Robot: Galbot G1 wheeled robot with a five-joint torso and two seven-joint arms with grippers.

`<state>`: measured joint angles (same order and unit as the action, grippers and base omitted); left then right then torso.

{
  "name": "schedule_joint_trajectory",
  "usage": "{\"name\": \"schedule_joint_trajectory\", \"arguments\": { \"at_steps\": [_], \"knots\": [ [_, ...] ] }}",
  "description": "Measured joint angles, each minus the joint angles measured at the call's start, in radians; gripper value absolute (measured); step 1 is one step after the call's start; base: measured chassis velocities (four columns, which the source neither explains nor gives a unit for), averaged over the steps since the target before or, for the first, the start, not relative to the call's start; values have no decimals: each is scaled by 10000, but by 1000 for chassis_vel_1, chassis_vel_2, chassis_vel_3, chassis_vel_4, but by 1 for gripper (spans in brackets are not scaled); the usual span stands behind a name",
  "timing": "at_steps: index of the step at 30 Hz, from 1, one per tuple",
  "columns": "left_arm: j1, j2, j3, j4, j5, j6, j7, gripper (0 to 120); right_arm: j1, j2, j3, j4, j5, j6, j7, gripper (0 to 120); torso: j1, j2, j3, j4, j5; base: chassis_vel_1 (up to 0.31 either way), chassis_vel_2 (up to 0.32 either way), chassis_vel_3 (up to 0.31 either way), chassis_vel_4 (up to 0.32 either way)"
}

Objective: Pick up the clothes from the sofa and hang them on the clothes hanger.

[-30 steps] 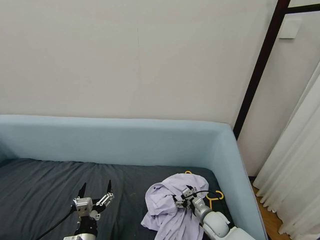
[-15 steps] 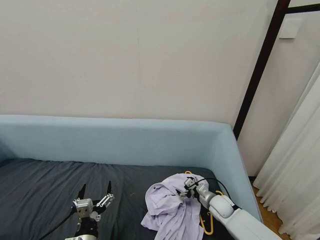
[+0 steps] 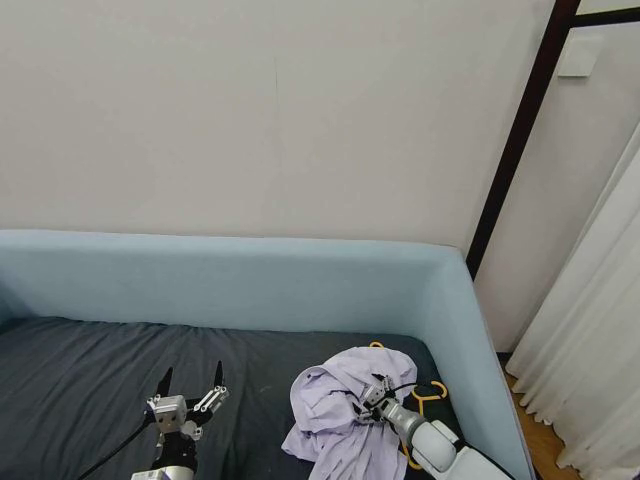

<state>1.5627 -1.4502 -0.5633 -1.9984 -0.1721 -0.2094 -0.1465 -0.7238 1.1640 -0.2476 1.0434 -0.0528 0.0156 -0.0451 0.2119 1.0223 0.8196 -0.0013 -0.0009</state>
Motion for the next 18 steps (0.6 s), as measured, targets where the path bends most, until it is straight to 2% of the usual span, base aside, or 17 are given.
{"name": "schedule_joint_trajectory", "arguments": {
  "at_steps": [12,15,17,18],
  "knots": [
    [21,52,-37,37,-30,-81,-77,100,-354,179,52,75,22,32,231,99,0,0,0,0,0,0,0,0,0],
    [18,51,-19,50,-30,-85,-81,100,-477,147,51,201,58,21,363,93,0,0,0,0,0,0,0,0,0],
    [6,58,-6,55,-31,-85,-83,100,-605,36,-35,573,134,-153,623,81,0,0,0,-2,0,0,0,0,0],
    [6,58,-6,55,-31,-85,-83,100,-605,36,-35,573,134,-153,623,81,0,0,0,-2,0,0,0,0,0]
  ]
}}
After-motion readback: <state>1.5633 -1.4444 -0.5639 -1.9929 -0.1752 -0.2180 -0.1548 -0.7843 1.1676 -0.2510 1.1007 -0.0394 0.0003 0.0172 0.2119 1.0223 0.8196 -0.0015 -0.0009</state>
